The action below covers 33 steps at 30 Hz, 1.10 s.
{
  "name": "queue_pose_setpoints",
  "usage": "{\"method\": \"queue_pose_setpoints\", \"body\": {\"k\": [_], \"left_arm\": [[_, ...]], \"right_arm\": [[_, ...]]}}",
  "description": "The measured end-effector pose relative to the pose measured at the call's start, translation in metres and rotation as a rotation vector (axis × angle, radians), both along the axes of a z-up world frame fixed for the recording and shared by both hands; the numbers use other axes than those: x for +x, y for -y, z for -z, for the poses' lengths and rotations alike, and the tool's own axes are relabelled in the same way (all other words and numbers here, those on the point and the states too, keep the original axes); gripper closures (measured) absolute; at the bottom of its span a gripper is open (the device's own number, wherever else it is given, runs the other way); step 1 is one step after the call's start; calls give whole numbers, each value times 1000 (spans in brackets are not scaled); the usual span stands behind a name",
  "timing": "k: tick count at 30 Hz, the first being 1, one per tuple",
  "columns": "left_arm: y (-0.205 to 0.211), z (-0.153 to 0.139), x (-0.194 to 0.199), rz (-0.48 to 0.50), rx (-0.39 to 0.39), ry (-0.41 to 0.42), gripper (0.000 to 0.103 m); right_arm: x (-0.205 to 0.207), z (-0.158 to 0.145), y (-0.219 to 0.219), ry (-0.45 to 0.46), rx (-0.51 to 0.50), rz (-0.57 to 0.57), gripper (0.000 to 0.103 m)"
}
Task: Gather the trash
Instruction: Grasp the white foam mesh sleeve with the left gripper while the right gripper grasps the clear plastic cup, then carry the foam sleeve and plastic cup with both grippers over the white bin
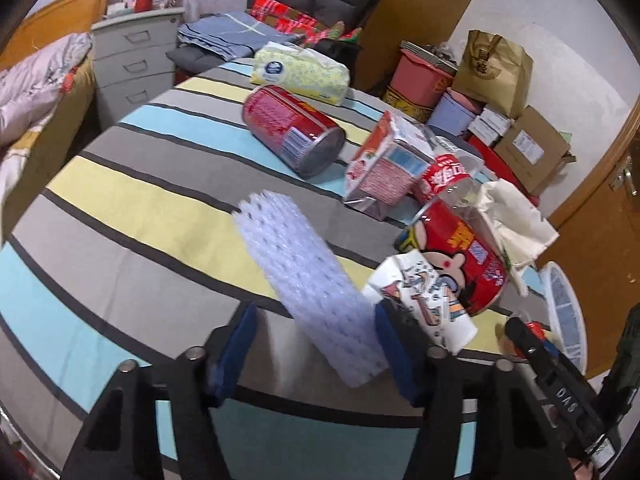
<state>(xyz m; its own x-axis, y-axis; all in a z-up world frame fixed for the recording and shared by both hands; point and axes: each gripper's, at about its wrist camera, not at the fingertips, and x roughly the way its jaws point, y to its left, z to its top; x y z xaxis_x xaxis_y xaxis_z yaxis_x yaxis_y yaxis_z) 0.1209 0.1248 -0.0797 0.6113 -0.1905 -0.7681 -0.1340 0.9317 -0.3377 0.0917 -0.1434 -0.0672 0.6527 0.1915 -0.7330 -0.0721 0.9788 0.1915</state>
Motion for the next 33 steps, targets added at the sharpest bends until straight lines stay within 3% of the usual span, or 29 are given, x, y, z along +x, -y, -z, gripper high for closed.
{"method": "queue_pose_setpoints", "body": {"k": [3, 11, 21, 33], "left_arm": [[4, 1, 4, 27, -14, 8, 61], [12, -4, 1, 38, 17, 33, 75], [11, -30, -19, 39, 41, 96, 77], [82, -85, -27, 209, 61, 227, 77]], "right_arm": [[-4, -3, 0, 21, -19, -2, 49], [-4, -7, 8, 44, -21, 14, 49], [-12, -19, 17, 103, -6, 9, 49], [-27, -41, 53, 186, -4, 60, 49]]}}
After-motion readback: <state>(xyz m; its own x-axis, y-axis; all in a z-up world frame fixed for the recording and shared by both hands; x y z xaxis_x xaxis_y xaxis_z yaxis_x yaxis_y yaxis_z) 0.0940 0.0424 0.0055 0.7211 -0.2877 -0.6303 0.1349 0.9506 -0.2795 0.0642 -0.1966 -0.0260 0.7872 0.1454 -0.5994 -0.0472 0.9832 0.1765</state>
